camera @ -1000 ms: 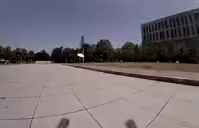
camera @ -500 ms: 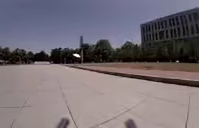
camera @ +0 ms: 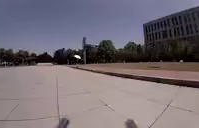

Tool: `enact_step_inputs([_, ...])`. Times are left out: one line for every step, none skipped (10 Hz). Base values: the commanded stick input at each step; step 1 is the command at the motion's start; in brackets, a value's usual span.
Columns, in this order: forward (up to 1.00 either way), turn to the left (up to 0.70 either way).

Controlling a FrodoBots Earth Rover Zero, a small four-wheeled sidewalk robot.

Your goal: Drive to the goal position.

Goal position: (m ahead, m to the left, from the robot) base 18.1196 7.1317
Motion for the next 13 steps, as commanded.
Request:
enact_step_inputs([1.0,0.0])
enact_step_inputs([1.0,0.0])
enact_step_inputs([1.0,0.0])
enact_step_inputs([1.0,0.0])
enact_step_inputs([1.0,0.0])
enact_step_inputs([1.0,0.0])
enact_step_inputs([1.0,0.0])
enact_step_inputs([1.0,0.0])
enact_step_inputs([1.0,0.0])
enact_step_inputs([1.0,0.0])
enact_step_inputs([1.0,0.0])
enact_step_inputs([1.0,0.32])
enact_step_inputs([1.0,0.4])
